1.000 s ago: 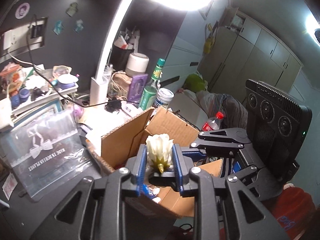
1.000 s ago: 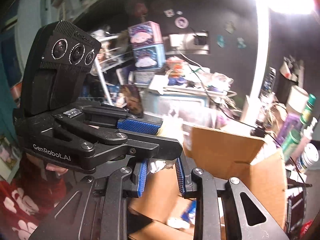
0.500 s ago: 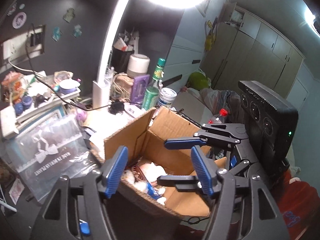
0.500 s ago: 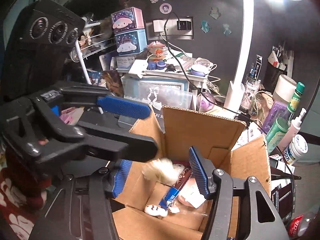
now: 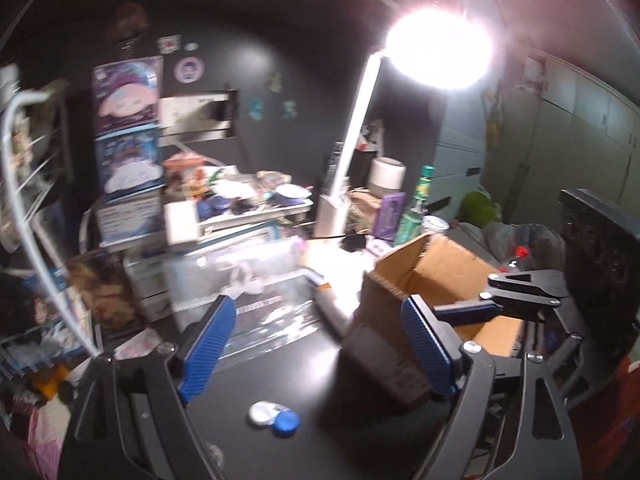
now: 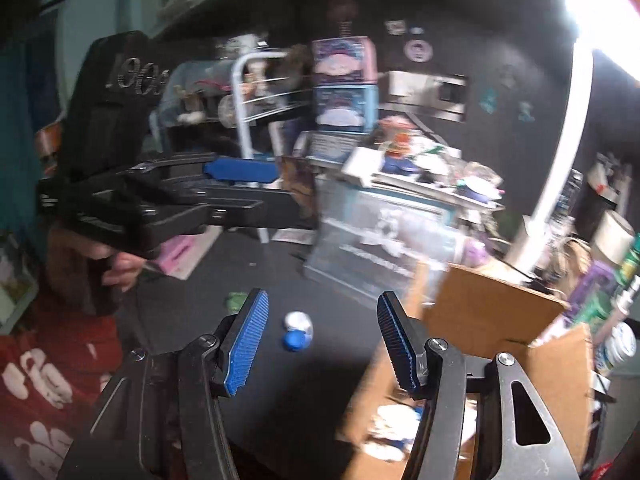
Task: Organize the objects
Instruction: 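Move the right tool back and grasp the white-and-blue lens case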
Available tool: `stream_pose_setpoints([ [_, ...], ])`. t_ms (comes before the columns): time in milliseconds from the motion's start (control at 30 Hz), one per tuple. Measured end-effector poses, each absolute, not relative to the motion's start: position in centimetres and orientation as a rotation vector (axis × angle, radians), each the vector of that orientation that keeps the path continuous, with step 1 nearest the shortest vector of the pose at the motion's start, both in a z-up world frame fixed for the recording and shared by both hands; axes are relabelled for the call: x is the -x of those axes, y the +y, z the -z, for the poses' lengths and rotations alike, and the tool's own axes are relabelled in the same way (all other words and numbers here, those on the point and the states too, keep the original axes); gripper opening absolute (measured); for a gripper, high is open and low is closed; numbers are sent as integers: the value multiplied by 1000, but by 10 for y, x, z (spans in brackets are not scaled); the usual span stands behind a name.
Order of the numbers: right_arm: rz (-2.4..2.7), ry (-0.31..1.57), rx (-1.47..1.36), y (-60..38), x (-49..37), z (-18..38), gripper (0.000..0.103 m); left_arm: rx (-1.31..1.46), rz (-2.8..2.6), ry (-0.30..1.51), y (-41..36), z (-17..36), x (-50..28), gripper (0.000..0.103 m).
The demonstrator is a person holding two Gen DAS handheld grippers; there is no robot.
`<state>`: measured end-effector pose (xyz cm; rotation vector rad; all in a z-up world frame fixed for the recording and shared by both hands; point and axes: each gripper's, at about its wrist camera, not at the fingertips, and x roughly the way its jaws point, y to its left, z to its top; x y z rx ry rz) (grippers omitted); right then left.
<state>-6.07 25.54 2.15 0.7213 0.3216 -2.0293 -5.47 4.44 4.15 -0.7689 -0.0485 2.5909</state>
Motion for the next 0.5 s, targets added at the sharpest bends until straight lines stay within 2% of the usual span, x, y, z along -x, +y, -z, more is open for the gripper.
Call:
stream_pose_setpoints([
  [267, 1853, 357, -800, 178, 27, 26, 54, 877, -2685, -122, -11, 19, 42, 83],
  [500, 1922, 389, -928, 150, 48, 91, 54, 983, -2687, -202, -38, 65, 36, 83],
])
